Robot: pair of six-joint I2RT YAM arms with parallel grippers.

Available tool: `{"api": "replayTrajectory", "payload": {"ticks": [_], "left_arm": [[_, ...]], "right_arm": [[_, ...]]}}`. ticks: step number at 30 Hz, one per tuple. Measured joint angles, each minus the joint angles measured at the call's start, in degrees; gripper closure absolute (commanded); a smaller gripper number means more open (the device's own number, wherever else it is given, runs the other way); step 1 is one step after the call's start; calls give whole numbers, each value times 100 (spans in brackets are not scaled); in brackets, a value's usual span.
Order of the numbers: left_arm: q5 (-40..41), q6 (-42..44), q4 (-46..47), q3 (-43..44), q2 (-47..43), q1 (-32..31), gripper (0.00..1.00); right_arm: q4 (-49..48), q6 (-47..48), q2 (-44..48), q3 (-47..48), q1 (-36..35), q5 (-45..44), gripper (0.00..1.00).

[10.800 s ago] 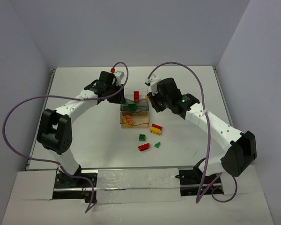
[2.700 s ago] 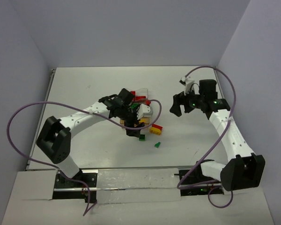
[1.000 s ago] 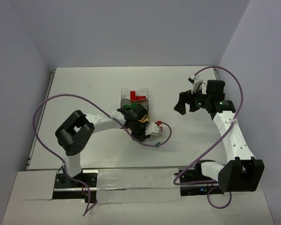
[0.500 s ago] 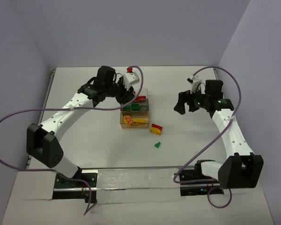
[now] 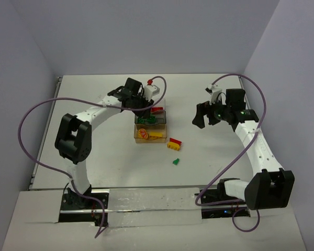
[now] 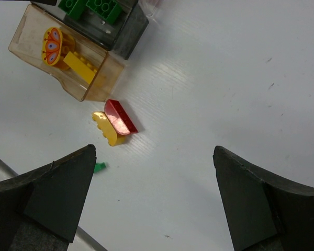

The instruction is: Sort the legos into containers by color

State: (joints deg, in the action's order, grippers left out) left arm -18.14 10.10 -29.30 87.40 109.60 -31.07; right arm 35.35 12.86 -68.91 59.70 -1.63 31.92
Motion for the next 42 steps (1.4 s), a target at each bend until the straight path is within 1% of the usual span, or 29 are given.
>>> {"api": "replayTrajectory", "payload": {"ticks": [3, 6, 14, 15, 17, 18, 20, 21, 28, 31, 33, 35, 36, 38, 42], "left_arm": [[36, -68, -23, 200, 79, 4, 79], [90, -93, -24, 372, 168, 4, 76], [134, -91, -111, 437, 381, 4, 74], [128, -91, -138, 437, 389, 5, 72], [124, -89, -162, 437, 389, 4, 66], [122, -85, -172, 437, 389, 4, 66], [118, -73, -197, 435, 389, 4, 57], [111, -66, -207, 435, 389, 4, 55], [38, -43, -226, 428, 389, 6, 50], [28, -43, -233, 428, 389, 4, 39], [17, -41, -253, 428, 389, 4, 22], [5, -34, -284, 426, 389, 4, 11], [-6, -23, -301, 426, 389, 4, 10], [-23, -30, -309, 419, 380, 4, 4], [-95, -81, -282, 325, 260, 7, 2]], "right_arm": [[0, 1, -23, 0, 0, -1, 0], [2, 2, -64, 0, 0, -2, 0], [37, 27, -216, 19, -58, -44, 0], [53, 33, -232, 28, -78, -58, 0], [76, 53, -277, 51, -133, -86, 1], [100, 65, -307, 66, -165, -103, 1], [121, 89, -363, 76, -234, -129, 2], [136, 109, -391, 79, -268, -146, 2], [318, 333, -723, 170, -527, -281, 7], [353, 383, -905, 224, -629, -325, 7], [383, 427, -964, 225, -705, -374, 7], [417, 490, -990, 225, -794, -409, 7], [429, 514, -997, 225, -840, -420, 8], [476, 546, -1017, 245, -935, -454, 10], [513, 565, -1076, 323, -1105, -523, 11]]}}
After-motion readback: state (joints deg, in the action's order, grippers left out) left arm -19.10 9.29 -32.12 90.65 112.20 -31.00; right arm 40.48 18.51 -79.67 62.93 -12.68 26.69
